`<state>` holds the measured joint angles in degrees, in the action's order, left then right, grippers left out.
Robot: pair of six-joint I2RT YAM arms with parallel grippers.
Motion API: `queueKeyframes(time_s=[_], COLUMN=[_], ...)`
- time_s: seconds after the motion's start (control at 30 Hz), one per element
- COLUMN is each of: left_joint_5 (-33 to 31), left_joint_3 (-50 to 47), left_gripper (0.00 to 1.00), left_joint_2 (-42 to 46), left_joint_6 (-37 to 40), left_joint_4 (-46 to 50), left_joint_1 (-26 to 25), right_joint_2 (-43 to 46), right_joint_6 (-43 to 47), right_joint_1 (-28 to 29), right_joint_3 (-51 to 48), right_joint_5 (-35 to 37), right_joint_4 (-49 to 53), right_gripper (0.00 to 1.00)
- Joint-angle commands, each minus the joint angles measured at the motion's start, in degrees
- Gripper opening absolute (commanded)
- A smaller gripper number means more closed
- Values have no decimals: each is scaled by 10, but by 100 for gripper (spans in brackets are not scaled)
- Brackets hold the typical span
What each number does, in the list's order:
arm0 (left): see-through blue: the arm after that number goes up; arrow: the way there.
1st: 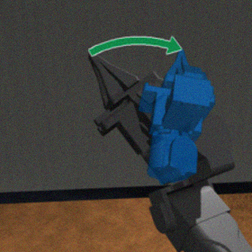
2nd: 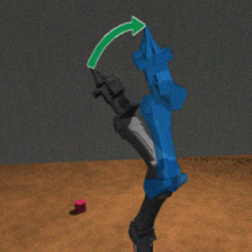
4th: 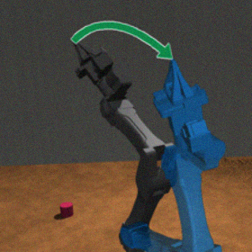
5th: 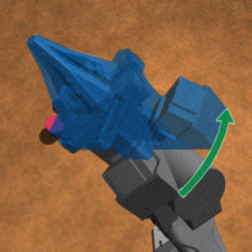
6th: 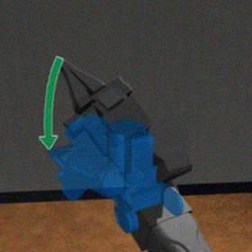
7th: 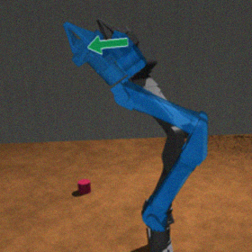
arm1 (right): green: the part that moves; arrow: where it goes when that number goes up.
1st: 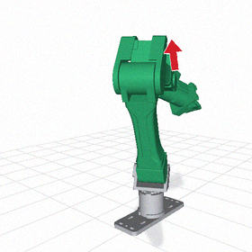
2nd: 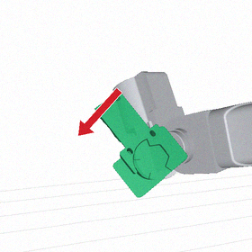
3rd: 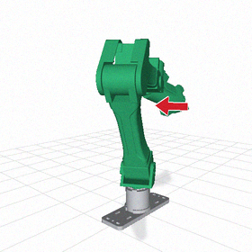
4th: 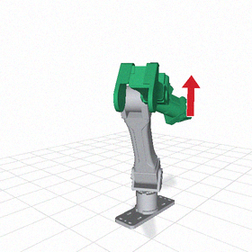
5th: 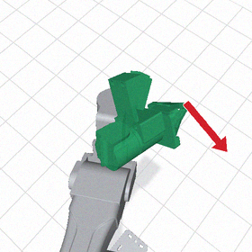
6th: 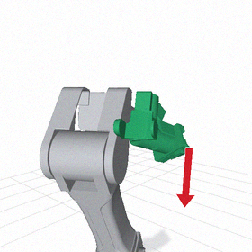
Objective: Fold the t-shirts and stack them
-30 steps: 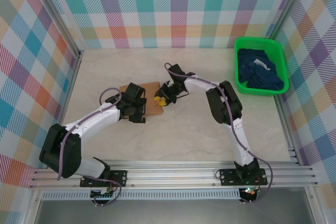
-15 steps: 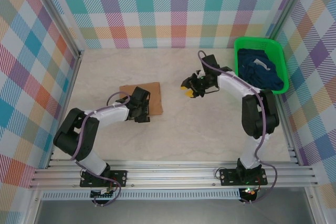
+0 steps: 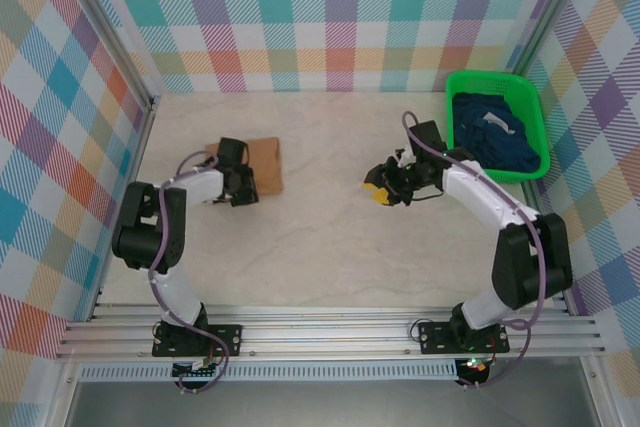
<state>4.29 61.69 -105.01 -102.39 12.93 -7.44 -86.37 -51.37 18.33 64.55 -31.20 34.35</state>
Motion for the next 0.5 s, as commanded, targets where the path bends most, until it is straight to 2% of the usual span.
queueKeyframes(time_s=[0.0,0.27,0.47], left_joint_5=[-18,59,89], left_joint_3=[60,313,438], left_gripper=[44,41,41], left_joint_2=[-58,-239,-324], left_joint_6=[123,295,342], left_joint_4=[50,136,173], left_joint_1=[76,187,229], right_joint_2=[39,97,102], right_joint_6=[8,-16,-17], right_joint_1=[-4,-16,-20], right_joint_3=[-24,-67,-64], right_joint_5=[11,18,26], right_joint_4=[33,40,51], right_gripper=[36,36,36])
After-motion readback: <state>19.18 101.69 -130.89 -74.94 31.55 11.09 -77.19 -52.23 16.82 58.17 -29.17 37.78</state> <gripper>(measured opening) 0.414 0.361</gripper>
